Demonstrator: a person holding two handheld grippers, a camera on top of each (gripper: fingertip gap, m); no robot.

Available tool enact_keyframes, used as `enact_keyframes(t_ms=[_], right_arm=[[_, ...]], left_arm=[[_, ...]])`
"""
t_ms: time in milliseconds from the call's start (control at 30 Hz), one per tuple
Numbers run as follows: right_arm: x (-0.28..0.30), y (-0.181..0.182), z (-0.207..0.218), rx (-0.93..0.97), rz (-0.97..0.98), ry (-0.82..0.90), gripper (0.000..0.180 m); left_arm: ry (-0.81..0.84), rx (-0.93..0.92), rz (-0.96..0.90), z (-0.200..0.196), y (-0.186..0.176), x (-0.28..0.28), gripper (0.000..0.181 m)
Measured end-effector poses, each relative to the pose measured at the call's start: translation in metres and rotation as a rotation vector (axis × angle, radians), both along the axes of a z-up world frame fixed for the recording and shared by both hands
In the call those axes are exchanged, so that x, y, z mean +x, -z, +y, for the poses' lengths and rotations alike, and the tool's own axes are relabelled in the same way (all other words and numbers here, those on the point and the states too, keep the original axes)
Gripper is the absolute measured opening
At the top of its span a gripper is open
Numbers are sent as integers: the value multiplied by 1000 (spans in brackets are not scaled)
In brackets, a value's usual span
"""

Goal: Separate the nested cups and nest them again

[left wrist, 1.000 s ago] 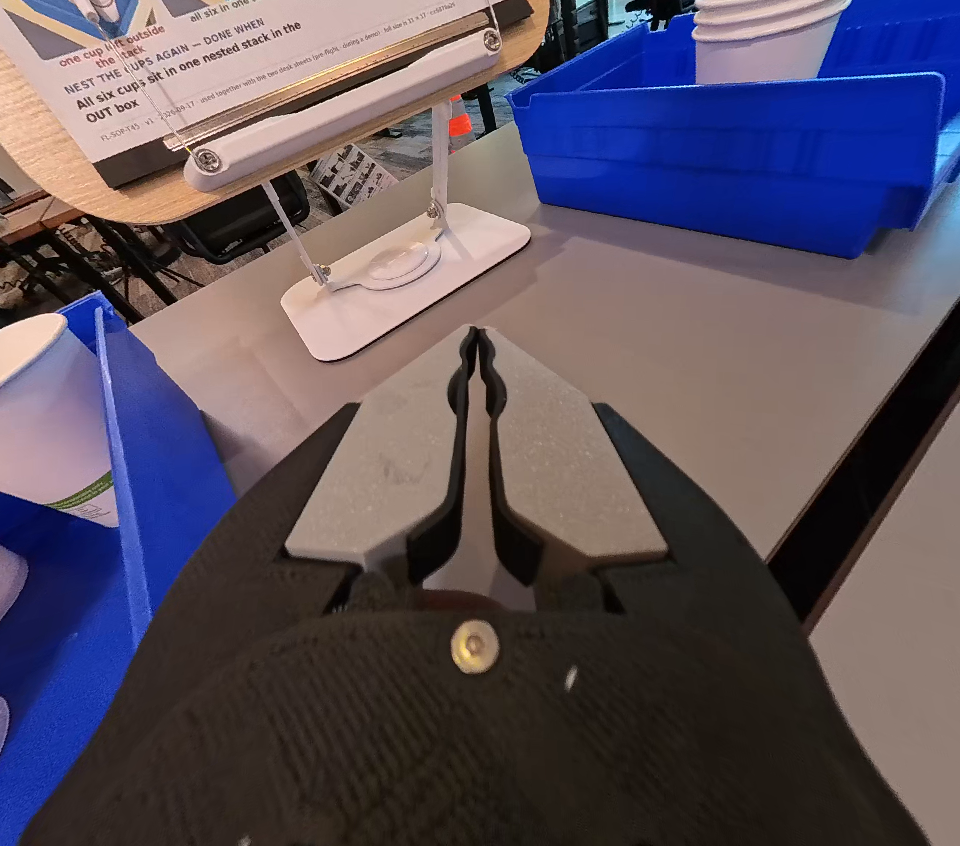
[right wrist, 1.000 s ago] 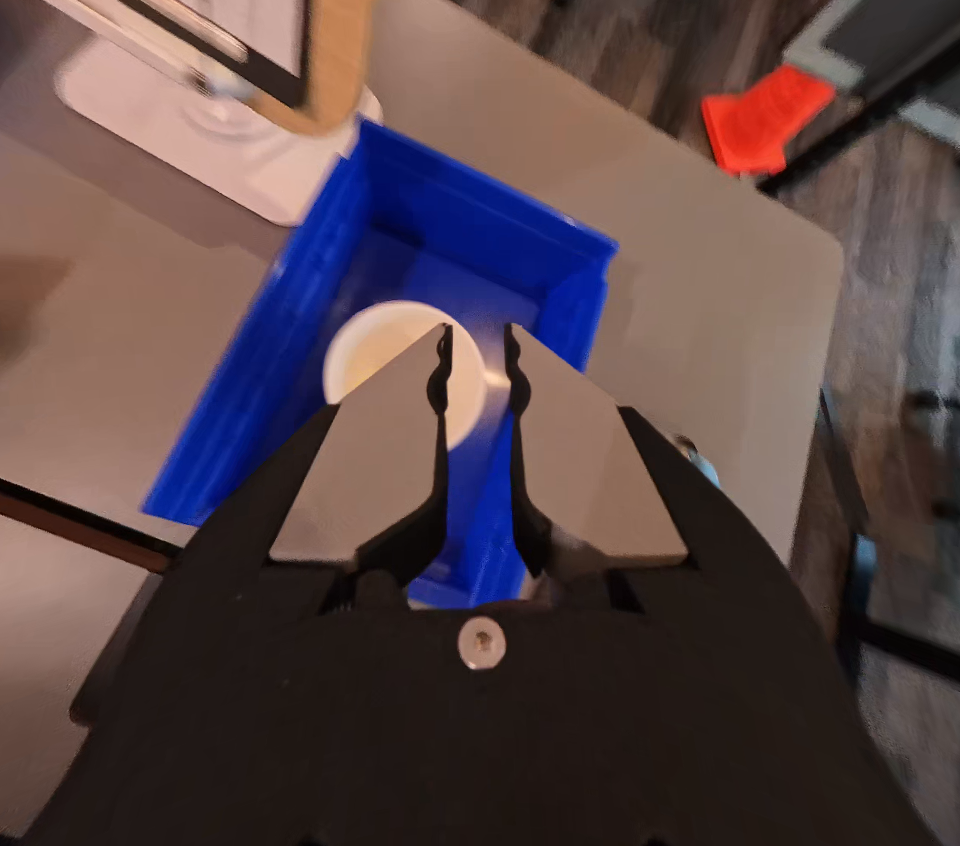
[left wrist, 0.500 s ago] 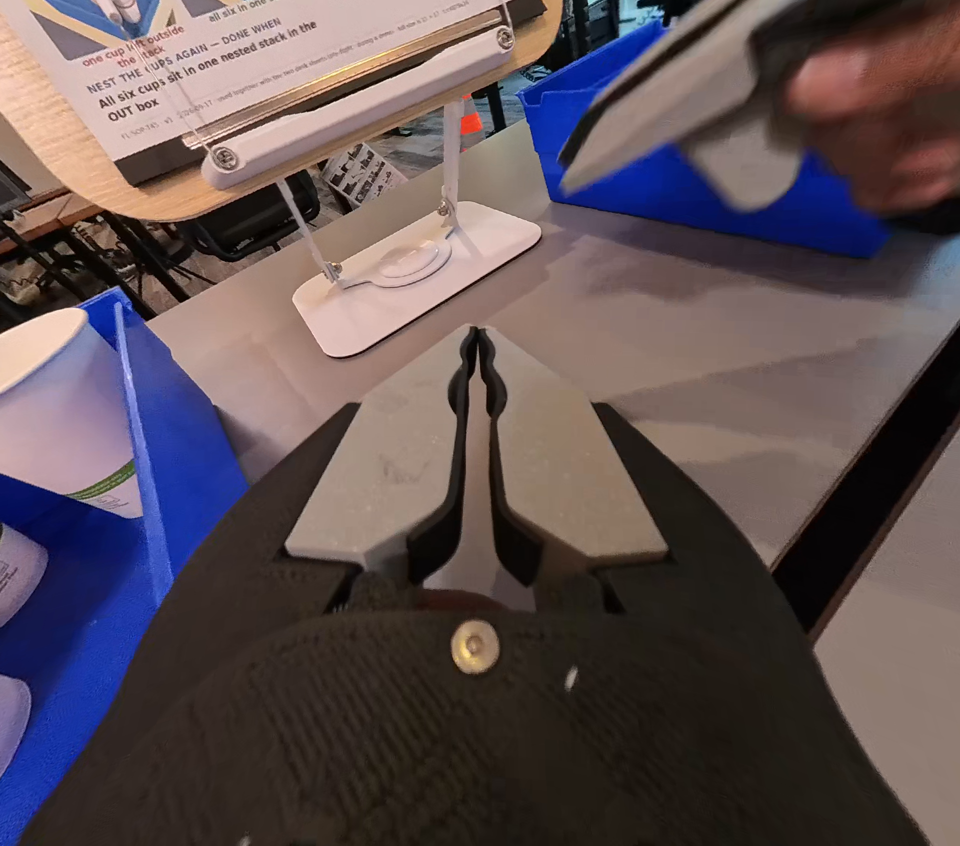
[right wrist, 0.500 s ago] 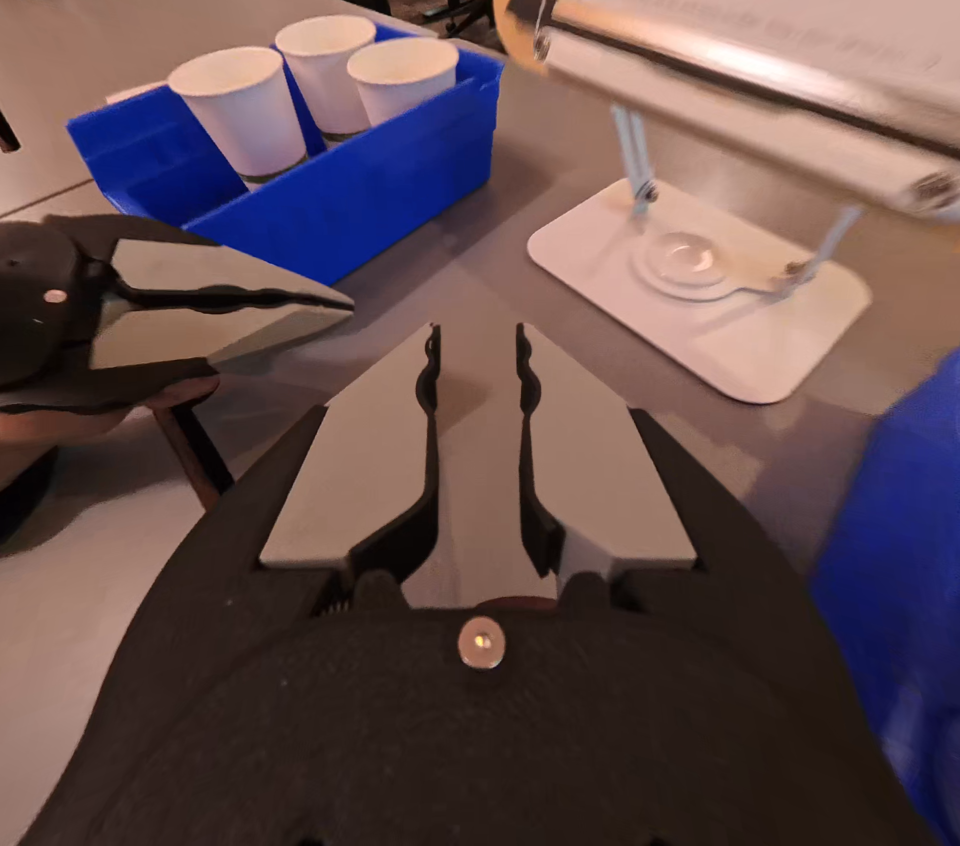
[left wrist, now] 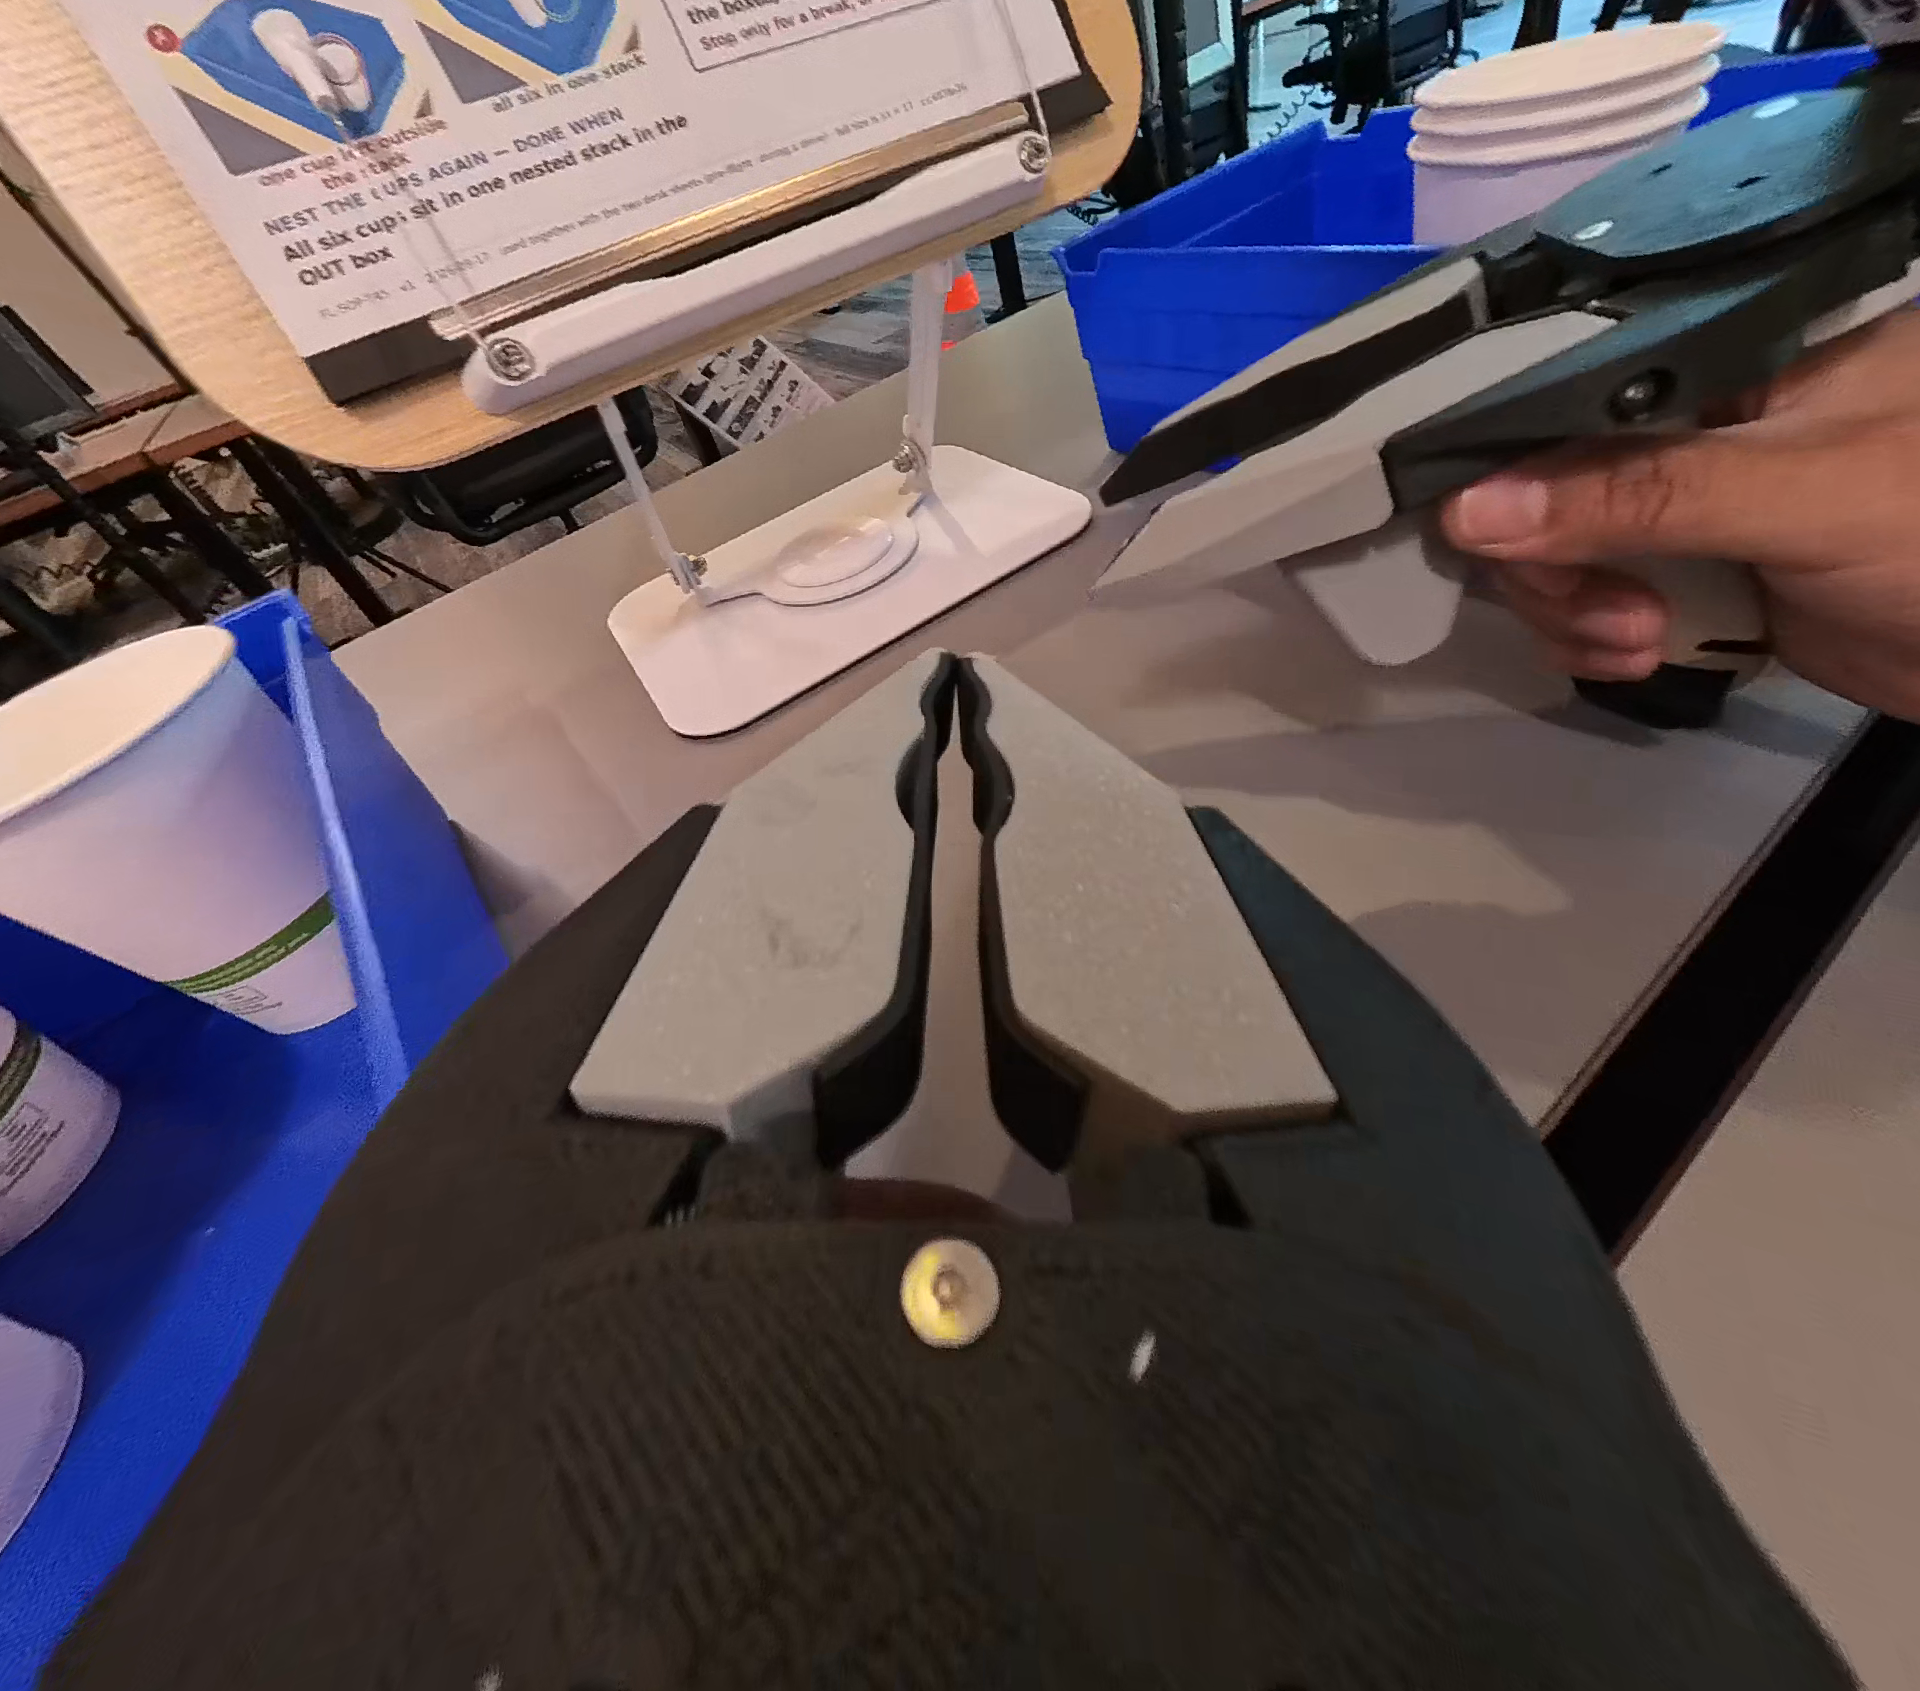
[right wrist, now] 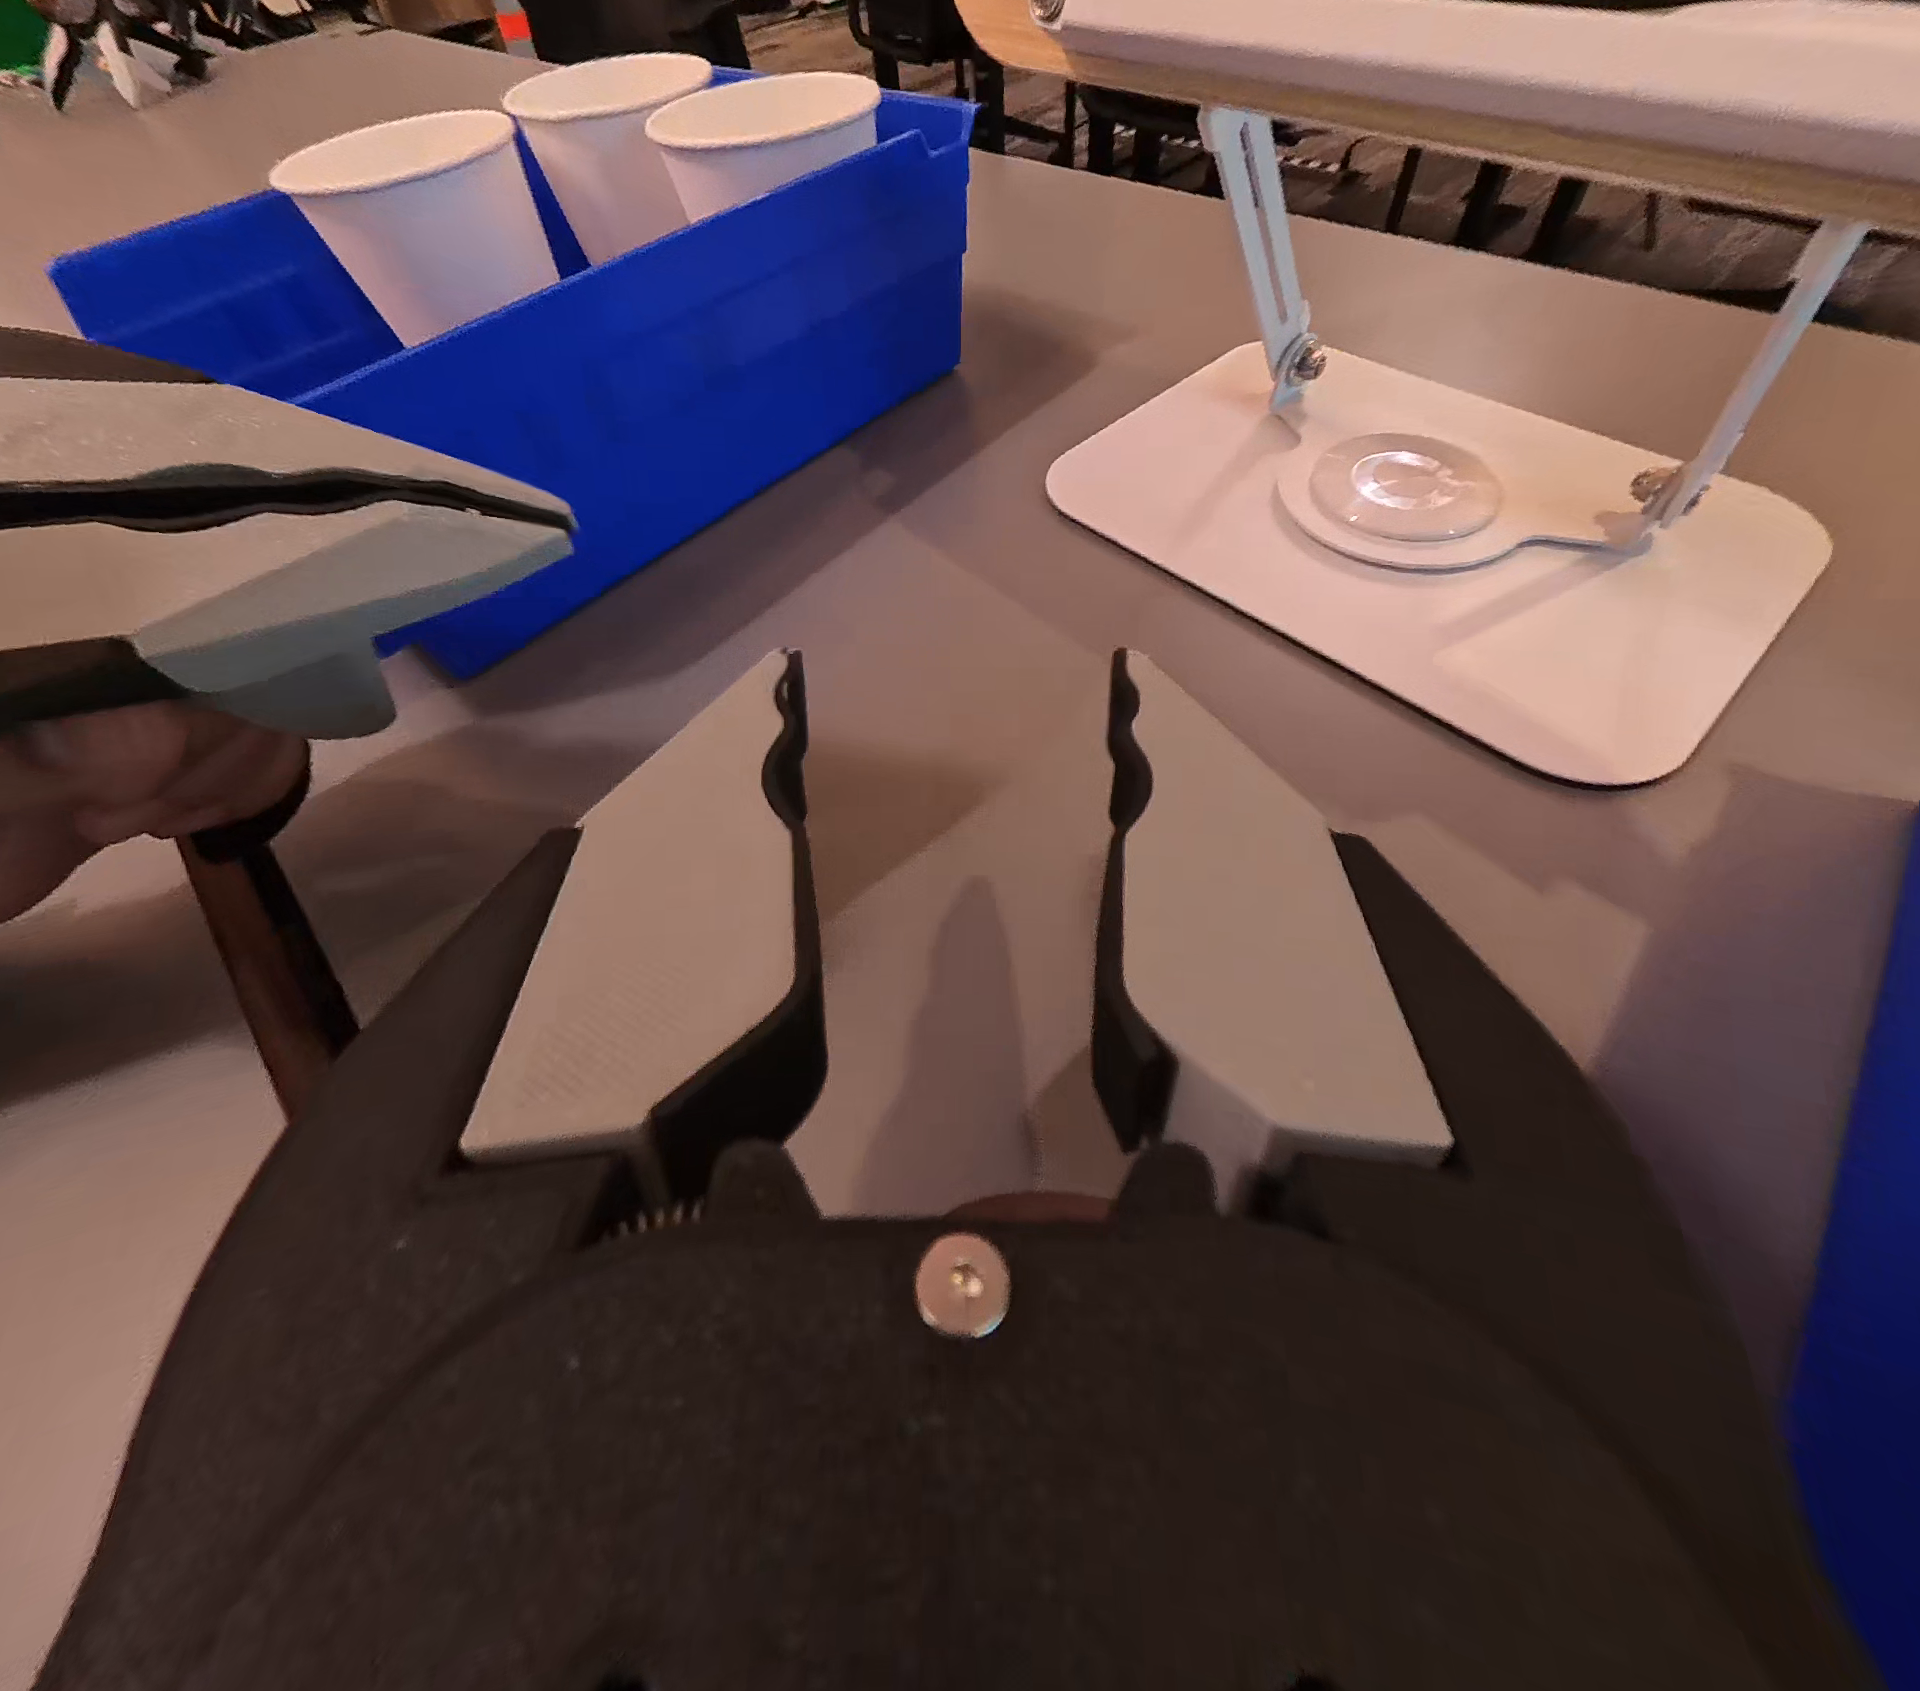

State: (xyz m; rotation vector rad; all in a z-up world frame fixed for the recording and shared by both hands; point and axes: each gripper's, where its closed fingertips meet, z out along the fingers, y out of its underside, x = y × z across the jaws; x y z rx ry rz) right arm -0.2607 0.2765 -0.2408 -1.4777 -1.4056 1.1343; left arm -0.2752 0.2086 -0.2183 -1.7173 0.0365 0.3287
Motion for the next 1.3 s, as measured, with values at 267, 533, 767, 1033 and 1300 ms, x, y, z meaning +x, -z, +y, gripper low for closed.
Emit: enact_keyframes(t_ms=[267,533,767,1033,1300], right_arm=[[6,-10,-4,97,57,-7,0],[3,-6,-10,112,59,-28,0],[2,-4,-1,86,53,-8,6],[3,-7,6,34,73,7,9],[3,-5,2,70,63,-1,9]], left_arm=[[46,187,-44,-35,-35,20,0],[-105,219,-94,-91,-76,2,0],[-362,114,-148,-149,-131,-102,22],[-493,-267,-210,-161,-67,-184,44],[-469,-467,-136,-135,-21,-203,37]])
